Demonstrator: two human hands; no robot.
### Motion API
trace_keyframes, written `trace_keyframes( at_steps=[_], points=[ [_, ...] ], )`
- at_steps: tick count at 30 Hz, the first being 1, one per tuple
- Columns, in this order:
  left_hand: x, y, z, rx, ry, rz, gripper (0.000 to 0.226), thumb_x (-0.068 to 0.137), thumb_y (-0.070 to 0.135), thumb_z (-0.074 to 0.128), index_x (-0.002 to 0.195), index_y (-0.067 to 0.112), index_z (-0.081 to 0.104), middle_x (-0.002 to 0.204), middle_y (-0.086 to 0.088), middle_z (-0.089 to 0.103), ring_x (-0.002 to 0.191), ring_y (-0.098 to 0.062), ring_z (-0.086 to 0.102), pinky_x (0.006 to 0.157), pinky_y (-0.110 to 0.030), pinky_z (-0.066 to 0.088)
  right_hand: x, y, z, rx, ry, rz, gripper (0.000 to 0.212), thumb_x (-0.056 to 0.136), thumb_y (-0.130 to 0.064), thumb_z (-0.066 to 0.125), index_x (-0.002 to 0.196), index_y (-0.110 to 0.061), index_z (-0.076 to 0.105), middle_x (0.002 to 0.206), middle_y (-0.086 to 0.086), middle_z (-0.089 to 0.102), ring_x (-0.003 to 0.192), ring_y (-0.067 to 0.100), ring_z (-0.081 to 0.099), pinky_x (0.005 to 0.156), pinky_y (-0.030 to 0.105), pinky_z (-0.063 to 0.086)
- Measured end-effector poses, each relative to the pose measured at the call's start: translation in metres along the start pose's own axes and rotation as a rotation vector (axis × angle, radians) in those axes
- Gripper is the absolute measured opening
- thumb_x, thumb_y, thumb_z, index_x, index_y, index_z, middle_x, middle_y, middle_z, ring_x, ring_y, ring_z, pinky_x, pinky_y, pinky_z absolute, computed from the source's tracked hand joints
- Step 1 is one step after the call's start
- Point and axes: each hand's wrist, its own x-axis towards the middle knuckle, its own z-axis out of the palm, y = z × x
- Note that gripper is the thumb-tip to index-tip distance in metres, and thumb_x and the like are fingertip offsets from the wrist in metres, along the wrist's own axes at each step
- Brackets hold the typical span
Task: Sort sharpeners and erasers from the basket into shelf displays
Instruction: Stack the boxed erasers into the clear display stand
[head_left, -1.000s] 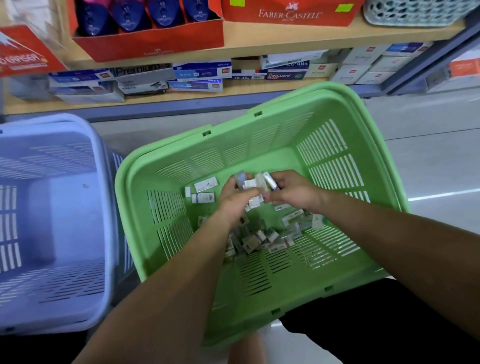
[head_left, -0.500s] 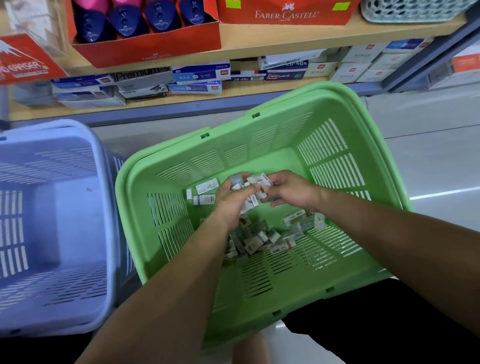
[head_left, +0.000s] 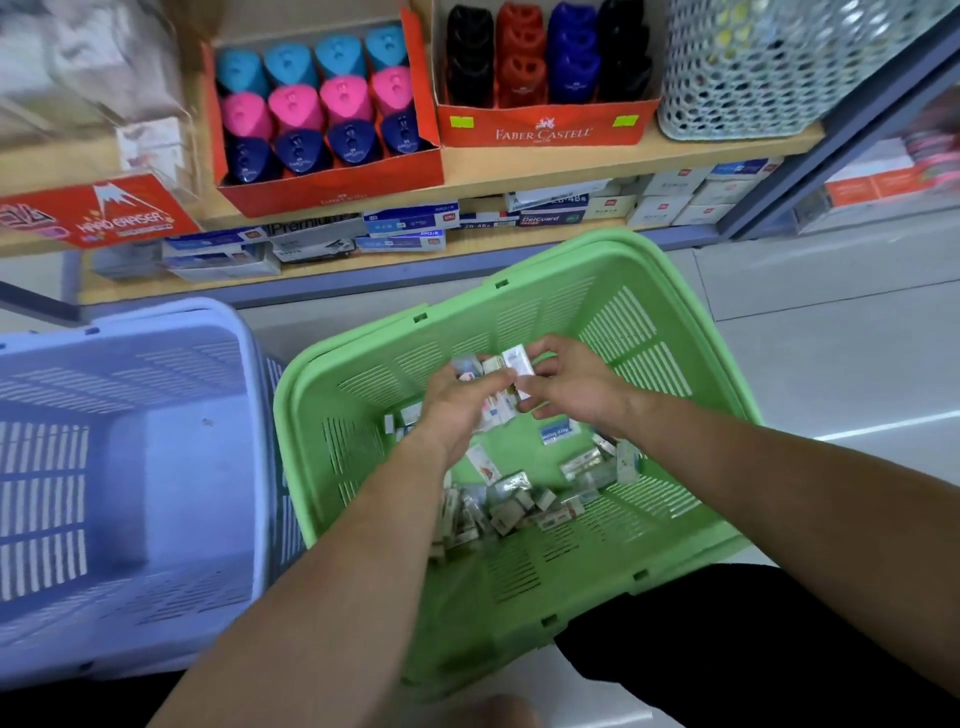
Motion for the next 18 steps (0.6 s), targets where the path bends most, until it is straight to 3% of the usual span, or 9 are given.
trace_keyframes(
  at_steps=[3, 5, 7, 11, 13, 15, 16, 18],
  points=[
    [-0.019, 0.027, -0.005, 0.088, -0.030, 0.048, 0.041, 0.075, 0.019, 0.087, 0.109, 0.013, 0.063, 0.106, -0.011, 0.073, 0.104, -0.030, 0.068, 0.094, -0.047, 0.053, -0.020, -0.020, -0.003, 0.035, 0.020, -0.011, 0.014, 0.097, -0.010, 0.063, 0.108, -0.016, 0.057, 0.101, 0.009, 0.071, 0.080, 0.022, 0.072, 0.070, 0.033, 0.059],
    [-0.036, 0.045, -0.013, 0.151, -0.082, 0.089, 0.044, 0.077, 0.018, 0.085, 0.113, 0.010, 0.062, 0.106, -0.010, 0.073, 0.101, -0.026, 0.069, 0.083, -0.038, 0.052, -0.036, -0.032, -0.006, -0.011, 0.043, -0.036, 0.019, 0.096, -0.017, 0.066, 0.114, -0.012, 0.061, 0.105, 0.008, 0.072, 0.089, 0.020, 0.072, 0.074, 0.033, 0.059],
    [-0.057, 0.061, -0.022, 0.200, -0.143, 0.151, 0.037, 0.076, 0.016, 0.085, 0.106, 0.011, 0.063, 0.100, -0.011, 0.072, 0.094, -0.030, 0.069, 0.080, -0.042, 0.054, -0.056, -0.043, -0.007, -0.057, 0.057, -0.085, 0.021, 0.095, -0.019, 0.068, 0.114, -0.012, 0.063, 0.101, 0.006, 0.075, 0.091, 0.017, 0.069, 0.078, 0.031, 0.055],
    [-0.107, 0.093, -0.045, 0.344, -0.202, 0.266, 0.034, 0.071, 0.023, 0.088, 0.095, 0.013, 0.066, 0.096, -0.013, 0.074, 0.099, -0.039, 0.069, 0.096, -0.057, 0.050, -0.095, -0.068, -0.002, 0.059, 0.003, -0.195, 0.031, 0.094, -0.013, 0.070, 0.119, -0.030, 0.064, 0.092, 0.005, 0.078, 0.081, 0.015, 0.068, 0.072, 0.032, 0.052],
    [-0.131, 0.106, -0.060, 0.390, -0.216, 0.310, 0.048, 0.064, 0.030, 0.089, 0.099, 0.007, 0.067, 0.093, -0.013, 0.076, 0.094, -0.041, 0.070, 0.092, -0.060, 0.051, -0.109, -0.084, 0.007, 0.033, -0.011, -0.248, 0.032, 0.094, -0.016, 0.069, 0.121, -0.032, 0.063, 0.085, -0.003, 0.077, 0.073, 0.007, 0.064, 0.069, 0.028, 0.046],
    [-0.151, 0.115, -0.077, 0.400, -0.203, 0.335, 0.038, 0.073, 0.016, 0.087, 0.101, 0.005, 0.065, 0.086, -0.012, 0.075, 0.084, -0.038, 0.072, 0.082, -0.052, 0.055, -0.121, -0.100, 0.020, -0.008, -0.023, -0.278, 0.031, 0.095, -0.015, 0.068, 0.123, -0.027, 0.062, 0.073, -0.009, 0.073, 0.061, 0.003, 0.057, 0.064, 0.024, 0.040],
    [-0.161, 0.118, -0.087, 0.408, -0.193, 0.349, 0.027, 0.076, 0.009, 0.085, 0.096, 0.012, 0.067, 0.082, -0.010, 0.073, 0.078, -0.034, 0.071, 0.076, -0.046, 0.054, -0.127, -0.108, 0.029, 0.004, -0.040, -0.290, 0.030, 0.095, -0.010, 0.067, 0.121, -0.024, 0.060, 0.070, -0.008, 0.072, 0.058, 0.006, 0.053, 0.061, 0.024, 0.038],
    [-0.182, 0.124, -0.106, 0.419, -0.176, 0.387, 0.027, 0.073, 0.008, 0.086, 0.071, 0.028, 0.068, 0.084, -0.009, 0.068, 0.076, -0.028, 0.067, 0.073, -0.042, 0.053, -0.137, -0.123, 0.047, 0.098, -0.091, -0.308, 0.026, 0.095, 0.003, 0.061, 0.113, -0.015, 0.057, 0.079, 0.003, 0.075, 0.061, 0.015, 0.053, 0.057, 0.027, 0.040]
  ],
)
